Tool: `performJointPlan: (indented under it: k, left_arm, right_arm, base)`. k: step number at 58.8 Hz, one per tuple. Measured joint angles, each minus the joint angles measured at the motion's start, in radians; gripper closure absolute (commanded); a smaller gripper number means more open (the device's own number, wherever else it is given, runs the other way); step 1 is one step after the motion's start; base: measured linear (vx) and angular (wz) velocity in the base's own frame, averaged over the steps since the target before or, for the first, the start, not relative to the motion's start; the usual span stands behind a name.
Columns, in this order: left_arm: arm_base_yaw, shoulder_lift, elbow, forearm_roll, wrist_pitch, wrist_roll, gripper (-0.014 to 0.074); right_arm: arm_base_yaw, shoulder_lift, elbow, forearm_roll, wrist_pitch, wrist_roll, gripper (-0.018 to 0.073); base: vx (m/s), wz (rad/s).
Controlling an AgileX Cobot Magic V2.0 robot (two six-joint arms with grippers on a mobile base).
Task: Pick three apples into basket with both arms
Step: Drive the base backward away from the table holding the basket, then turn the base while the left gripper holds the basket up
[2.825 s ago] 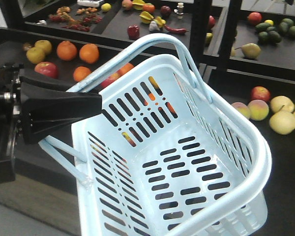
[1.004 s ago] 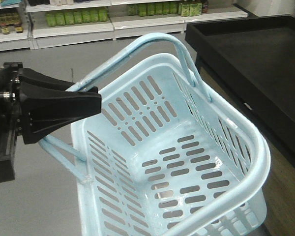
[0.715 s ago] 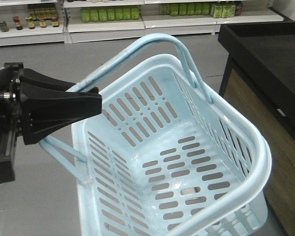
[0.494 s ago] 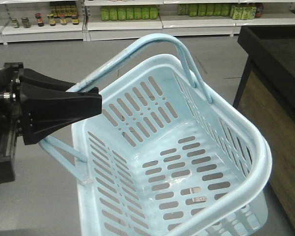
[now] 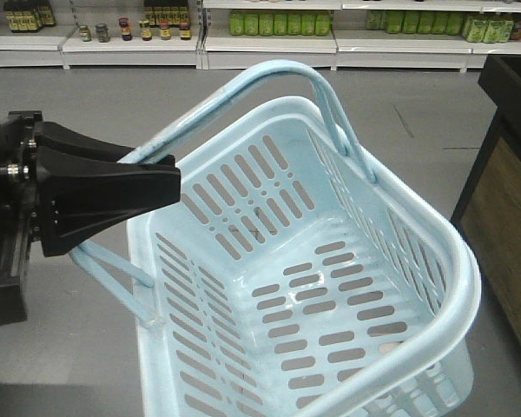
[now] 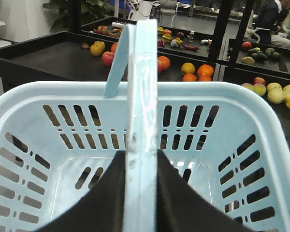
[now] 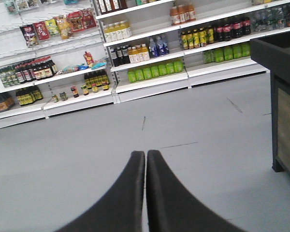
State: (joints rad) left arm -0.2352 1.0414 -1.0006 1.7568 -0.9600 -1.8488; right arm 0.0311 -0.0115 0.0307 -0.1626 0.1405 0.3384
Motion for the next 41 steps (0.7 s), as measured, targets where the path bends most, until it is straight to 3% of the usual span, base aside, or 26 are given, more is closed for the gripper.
performJointPlan:
  k: [41]
  left_arm:
    - [0.000, 0.000, 0.000, 0.000, 0.000, 0.000, 0.0602]
  right_arm:
    - [0.000, 0.000, 0.000, 0.000, 0.000, 0.000, 0.0564]
  base:
    - [0.10, 0.33]
